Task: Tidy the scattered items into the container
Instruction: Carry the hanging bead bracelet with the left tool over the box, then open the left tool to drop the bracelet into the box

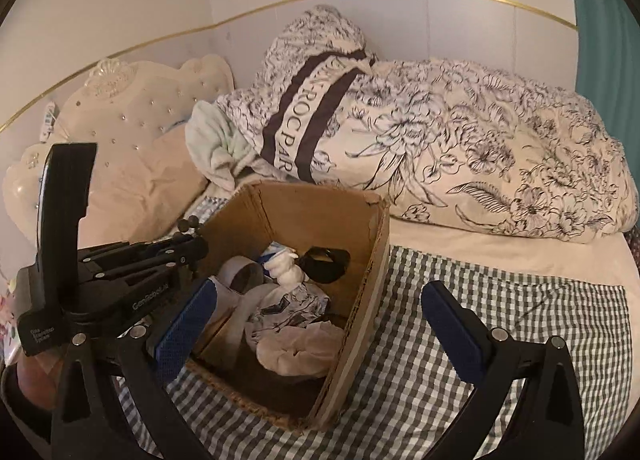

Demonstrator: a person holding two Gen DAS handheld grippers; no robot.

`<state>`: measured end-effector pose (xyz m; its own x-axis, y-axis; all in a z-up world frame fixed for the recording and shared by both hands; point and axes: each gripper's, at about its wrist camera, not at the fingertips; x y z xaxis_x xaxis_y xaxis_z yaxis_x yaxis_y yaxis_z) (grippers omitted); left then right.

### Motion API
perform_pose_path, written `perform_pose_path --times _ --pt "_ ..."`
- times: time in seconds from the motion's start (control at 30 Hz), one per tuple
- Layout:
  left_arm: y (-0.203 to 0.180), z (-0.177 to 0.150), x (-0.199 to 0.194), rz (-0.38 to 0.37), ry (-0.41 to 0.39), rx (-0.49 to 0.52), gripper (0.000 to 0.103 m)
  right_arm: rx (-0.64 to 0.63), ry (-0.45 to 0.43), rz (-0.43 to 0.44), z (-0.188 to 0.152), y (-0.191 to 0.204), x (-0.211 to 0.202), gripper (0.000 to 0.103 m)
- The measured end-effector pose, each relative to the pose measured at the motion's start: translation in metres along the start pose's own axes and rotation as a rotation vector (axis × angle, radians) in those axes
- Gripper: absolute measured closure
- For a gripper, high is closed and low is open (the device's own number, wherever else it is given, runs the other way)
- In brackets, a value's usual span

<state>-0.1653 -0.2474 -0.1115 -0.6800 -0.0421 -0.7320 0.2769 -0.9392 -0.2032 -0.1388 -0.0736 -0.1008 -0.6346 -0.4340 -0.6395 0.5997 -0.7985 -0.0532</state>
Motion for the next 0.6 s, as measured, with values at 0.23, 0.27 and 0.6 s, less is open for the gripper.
perform_pose_path --times 0.23,0.27,0.6 --pt "0.006 0.005 0.037 0.016 0.061 -0.019 0.092 0.006 0.026 0.014 0.001 -0.002 0.037 0.000" --pt "0.006 0.005 0.042 0.022 0.072 -0.016 0.092 0.006 0.029 0.013 0.000 -0.002 0.041 0.000" --pt "0.011 -0.002 0.063 0.053 0.102 -0.010 0.090 0.017 0.061 0.003 -0.006 -0.005 0.069 0.000"
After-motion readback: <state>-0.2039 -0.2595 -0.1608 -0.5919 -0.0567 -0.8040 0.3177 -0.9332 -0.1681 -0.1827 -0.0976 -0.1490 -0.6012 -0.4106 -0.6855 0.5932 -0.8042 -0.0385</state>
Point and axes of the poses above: each gripper's, at about its wrist camera, not at the fingertips, and x roughly the way its jaws point, y to its left, z to its top, and after that the axes turned 11 degrees about -x, right-handed
